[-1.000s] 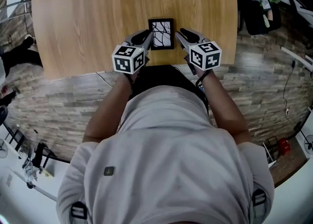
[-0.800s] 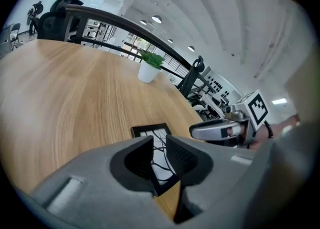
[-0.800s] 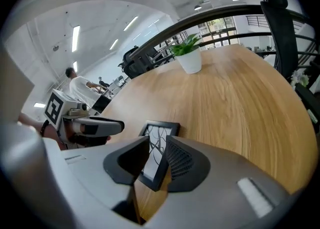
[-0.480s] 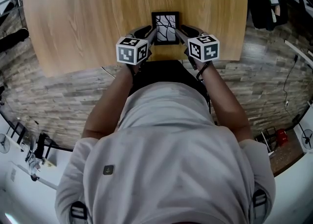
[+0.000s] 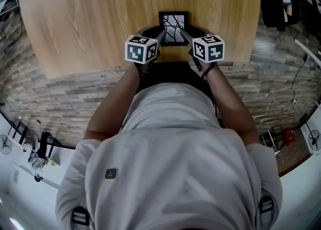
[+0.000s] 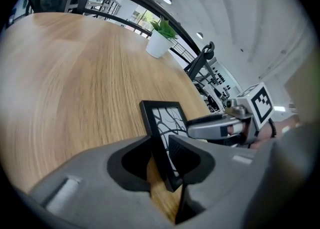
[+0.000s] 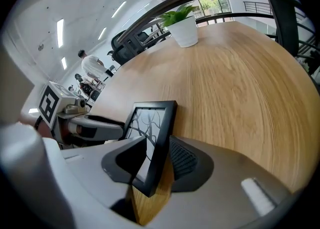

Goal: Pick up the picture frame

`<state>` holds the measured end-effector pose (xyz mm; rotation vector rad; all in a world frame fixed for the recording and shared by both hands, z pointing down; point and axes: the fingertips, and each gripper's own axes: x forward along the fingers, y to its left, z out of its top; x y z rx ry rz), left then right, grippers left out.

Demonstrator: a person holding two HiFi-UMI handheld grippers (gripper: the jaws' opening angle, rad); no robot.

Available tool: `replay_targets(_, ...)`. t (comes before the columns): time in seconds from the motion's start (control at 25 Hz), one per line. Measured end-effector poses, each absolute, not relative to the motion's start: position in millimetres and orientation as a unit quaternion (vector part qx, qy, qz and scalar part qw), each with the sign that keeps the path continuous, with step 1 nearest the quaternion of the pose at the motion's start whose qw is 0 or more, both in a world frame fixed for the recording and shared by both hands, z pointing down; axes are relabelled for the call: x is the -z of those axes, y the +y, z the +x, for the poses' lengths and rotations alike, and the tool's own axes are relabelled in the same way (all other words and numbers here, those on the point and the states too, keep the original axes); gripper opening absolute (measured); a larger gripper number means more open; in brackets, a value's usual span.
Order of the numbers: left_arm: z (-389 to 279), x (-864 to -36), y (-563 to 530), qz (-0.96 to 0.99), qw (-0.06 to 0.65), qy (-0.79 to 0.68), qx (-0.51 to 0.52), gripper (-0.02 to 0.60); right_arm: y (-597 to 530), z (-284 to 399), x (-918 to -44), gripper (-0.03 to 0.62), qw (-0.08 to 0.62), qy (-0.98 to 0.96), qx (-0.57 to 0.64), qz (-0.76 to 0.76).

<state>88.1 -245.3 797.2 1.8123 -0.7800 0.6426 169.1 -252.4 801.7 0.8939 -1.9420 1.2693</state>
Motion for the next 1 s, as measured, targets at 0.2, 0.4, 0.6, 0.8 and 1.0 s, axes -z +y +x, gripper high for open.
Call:
replay_targets(0.2,88.0,-801.6,-247.9,0.749,0.503,-0.327,-0.282,0.115,-253.5,168.7,-804.3,0.147,0.322,-0.73,-0.478,0.366)
replay_targets(0.4,88.5,-802.0,-247.7,0.748,0.491,-0.336,-0.294,0.103,-253.5,173.1,-806.1,0.107,0.333,-0.723,-0.472,0.379)
replay_targets(0.6,86.2,-802.6,-249.6,0.741,0.504,-0.349,-0.275,0.094,-254.2,172.4,-806.3,0.101,0.321,-0.728,-0.471,0.38)
replay_targets(0.8,85.6,-802.7,-250.7,0.739,0.512,-0.353,-0.26,0.087,-255.6,173.4,-804.8,0.095,0.306,-0.731,-0.469,0.389)
replay_targets(1.0,84.8,-791.7,-251.3,0.74,0.499,-0.374,-0.252,0.078,-259.3,173.0,-786.0,0.091,0.293,-0.743,-0.447,0.403)
